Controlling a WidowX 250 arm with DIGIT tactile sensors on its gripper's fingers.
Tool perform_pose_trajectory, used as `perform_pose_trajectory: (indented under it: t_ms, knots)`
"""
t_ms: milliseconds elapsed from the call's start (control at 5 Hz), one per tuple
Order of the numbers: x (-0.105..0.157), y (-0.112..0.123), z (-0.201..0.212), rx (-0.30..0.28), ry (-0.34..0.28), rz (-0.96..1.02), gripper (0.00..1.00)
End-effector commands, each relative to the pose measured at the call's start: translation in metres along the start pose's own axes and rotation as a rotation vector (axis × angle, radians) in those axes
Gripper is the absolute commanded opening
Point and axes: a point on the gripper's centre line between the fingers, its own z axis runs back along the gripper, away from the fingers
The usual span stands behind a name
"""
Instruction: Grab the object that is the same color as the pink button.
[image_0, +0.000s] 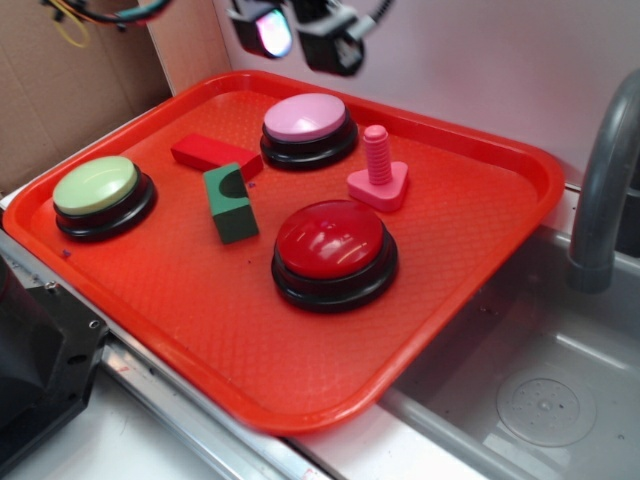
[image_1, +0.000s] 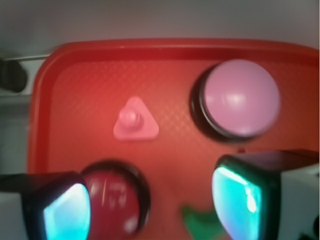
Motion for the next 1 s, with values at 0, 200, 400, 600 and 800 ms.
perform_pose_trajectory:
  t_ms: [0, 200, 400, 600, 800]
  knots:
    - [0.022, -0.012, -0.025, 0.014, -0.097, -0.079, 1.0]
    - [0.025, -0.006, -0.042, 0.016, -0.069, -0.081, 1.0]
    - [0.023, -0.005, -0.056, 0.03, -0.061, -0.087, 1.0]
    - [0.022, -0.008, -0.068, 0.04, -0.043, -0.112, 1.0]
    - [0.02, -0.011, -0.074, 0.036, -0.04, -0.109, 0.0]
